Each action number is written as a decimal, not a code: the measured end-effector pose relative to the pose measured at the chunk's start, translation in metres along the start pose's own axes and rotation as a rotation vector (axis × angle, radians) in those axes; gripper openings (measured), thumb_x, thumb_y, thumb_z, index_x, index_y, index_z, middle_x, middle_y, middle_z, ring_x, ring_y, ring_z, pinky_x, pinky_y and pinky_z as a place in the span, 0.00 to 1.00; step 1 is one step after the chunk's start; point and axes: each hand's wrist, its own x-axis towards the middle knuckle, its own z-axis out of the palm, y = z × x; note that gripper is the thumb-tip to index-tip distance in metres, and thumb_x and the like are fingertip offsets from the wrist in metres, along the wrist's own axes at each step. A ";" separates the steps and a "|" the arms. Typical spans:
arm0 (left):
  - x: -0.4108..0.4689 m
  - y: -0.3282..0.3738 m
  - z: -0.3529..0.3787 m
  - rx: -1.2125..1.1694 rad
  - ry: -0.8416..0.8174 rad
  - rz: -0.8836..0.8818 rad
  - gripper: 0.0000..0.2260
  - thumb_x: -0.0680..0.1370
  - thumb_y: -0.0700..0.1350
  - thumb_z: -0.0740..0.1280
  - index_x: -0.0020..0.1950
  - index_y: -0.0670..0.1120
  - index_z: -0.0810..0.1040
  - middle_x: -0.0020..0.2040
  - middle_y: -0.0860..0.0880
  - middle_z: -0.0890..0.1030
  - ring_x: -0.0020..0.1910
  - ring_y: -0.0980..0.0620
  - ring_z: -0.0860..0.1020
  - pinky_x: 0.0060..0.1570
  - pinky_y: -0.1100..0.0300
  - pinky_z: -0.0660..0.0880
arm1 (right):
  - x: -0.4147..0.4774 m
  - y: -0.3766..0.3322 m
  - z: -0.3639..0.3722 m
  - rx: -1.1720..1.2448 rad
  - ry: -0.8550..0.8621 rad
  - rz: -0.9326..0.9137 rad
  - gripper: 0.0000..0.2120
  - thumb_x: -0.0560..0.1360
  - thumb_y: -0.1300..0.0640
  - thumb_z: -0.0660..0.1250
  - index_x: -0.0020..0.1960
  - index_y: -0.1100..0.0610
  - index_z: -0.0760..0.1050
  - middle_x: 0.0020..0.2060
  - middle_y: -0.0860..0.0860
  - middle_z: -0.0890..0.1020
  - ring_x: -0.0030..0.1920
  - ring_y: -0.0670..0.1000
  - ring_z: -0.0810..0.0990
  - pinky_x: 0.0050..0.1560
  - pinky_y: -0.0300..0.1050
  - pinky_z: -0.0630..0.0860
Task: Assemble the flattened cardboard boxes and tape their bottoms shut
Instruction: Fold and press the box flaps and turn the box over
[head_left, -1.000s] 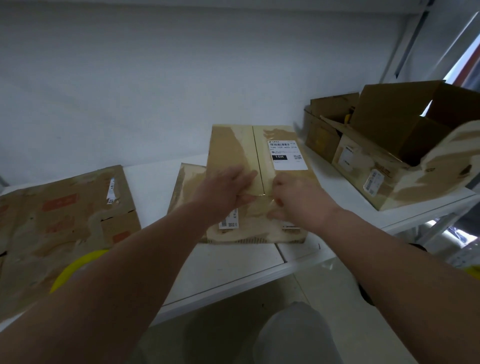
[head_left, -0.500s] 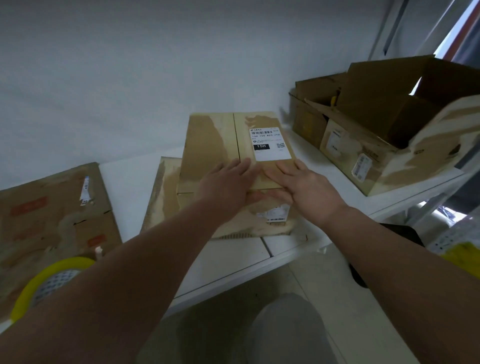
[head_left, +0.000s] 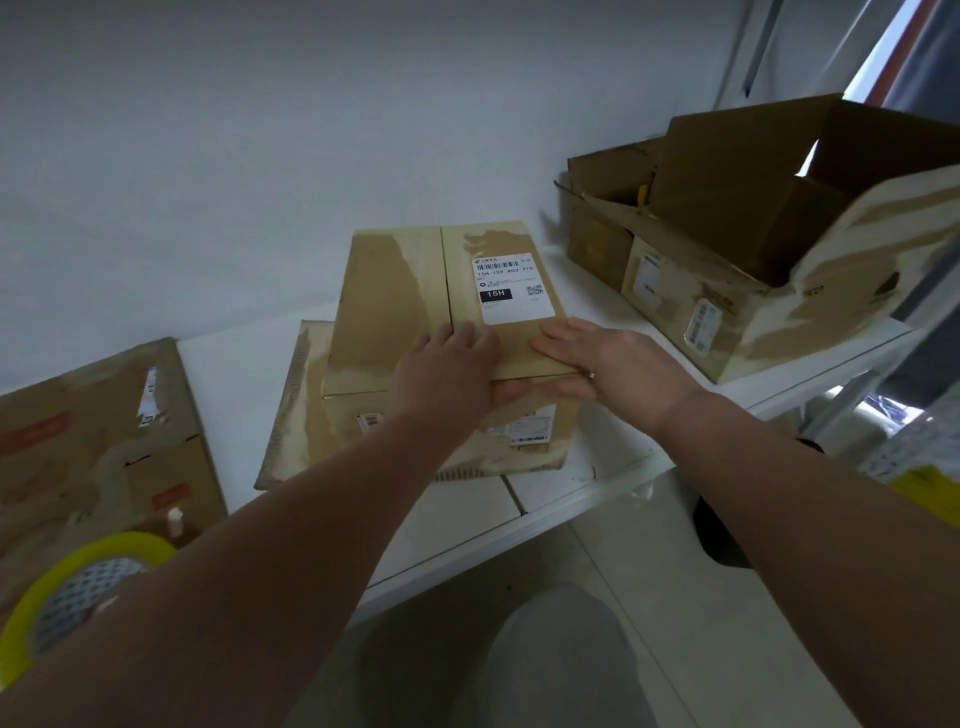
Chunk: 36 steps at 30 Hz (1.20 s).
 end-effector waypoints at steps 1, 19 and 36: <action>0.001 0.000 0.000 -0.001 -0.001 -0.006 0.37 0.70 0.71 0.45 0.66 0.48 0.69 0.62 0.49 0.74 0.63 0.48 0.71 0.62 0.52 0.67 | 0.000 0.000 -0.001 -0.025 -0.017 -0.001 0.26 0.76 0.50 0.67 0.72 0.49 0.67 0.72 0.46 0.68 0.71 0.50 0.66 0.69 0.45 0.64; -0.033 -0.086 -0.025 0.030 -0.231 0.142 0.30 0.79 0.61 0.53 0.78 0.58 0.44 0.79 0.54 0.48 0.78 0.51 0.48 0.73 0.48 0.53 | 0.018 -0.033 -0.028 -0.454 -0.311 0.121 0.22 0.80 0.55 0.60 0.73 0.47 0.63 0.58 0.55 0.75 0.58 0.55 0.74 0.55 0.45 0.72; -0.094 -0.099 -0.015 -1.058 -0.040 -0.870 0.34 0.78 0.60 0.61 0.78 0.45 0.55 0.76 0.42 0.62 0.73 0.42 0.63 0.67 0.49 0.63 | 0.000 -0.045 -0.015 -0.407 -0.218 0.470 0.20 0.76 0.62 0.59 0.68 0.55 0.65 0.58 0.55 0.74 0.59 0.56 0.75 0.50 0.47 0.72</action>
